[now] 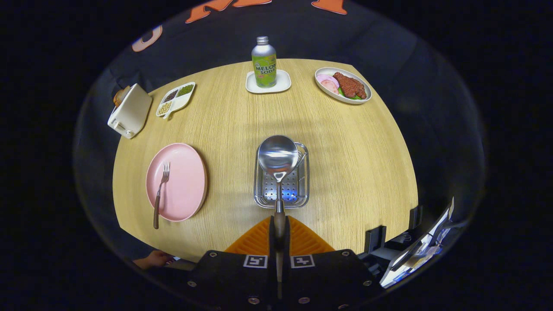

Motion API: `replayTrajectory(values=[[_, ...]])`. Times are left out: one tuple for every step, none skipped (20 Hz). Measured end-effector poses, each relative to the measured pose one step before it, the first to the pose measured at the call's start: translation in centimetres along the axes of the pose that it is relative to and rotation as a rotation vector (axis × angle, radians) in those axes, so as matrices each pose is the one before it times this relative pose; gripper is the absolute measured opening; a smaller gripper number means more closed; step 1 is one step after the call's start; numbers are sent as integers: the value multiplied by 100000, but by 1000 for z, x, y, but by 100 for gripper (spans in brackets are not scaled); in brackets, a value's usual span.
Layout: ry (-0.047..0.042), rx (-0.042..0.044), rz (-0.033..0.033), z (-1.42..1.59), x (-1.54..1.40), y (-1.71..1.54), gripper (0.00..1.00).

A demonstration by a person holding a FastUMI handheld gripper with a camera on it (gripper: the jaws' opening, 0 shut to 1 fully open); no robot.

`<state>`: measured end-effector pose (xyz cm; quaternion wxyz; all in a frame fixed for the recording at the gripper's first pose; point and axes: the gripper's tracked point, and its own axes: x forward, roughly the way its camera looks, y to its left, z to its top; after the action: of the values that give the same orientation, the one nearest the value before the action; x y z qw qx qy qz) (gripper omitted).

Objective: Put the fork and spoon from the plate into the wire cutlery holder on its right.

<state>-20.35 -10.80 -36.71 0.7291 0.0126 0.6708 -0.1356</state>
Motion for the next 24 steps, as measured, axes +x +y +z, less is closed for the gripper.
replayTrajectory(values=[[481,-203,-238,66,87,-311,6],[904,55,259,-58,-31,-73,6],[1386,328,750,7,27,-64,6],[602,481,999,47,76,-21,7],[118,-47,-12,316,185,-224,7],[825,-316,-928,78,243,-373,7],[44,-17,226,349,78,-159,7],[664,219,584,188,-45,149,7],[167,148,855,293,149,75,7],[1138,92,391,100,135,16,7],[2094,-886,159,-114,215,56,7],[755,-132,391,97,-73,-30,8],[757,498,16,274,125,-25,8],[628,421,406,60,106,60,8],[-8,953,642,327,155,122,8],[-74,940,252,297,159,8,9],[-661,381,-132,376,213,-90,9],[-124,479,-66,271,402,-45,9],[-615,148,174,363,156,159,9],[-1094,-528,-704,376,283,-114,9],[-1430,-445,-292,318,301,39,9],[-1766,-56,-652,445,205,-6,9],[-979,-673,-338,178,226,115,9],[-1101,-628,-678,-46,39,47,9]])
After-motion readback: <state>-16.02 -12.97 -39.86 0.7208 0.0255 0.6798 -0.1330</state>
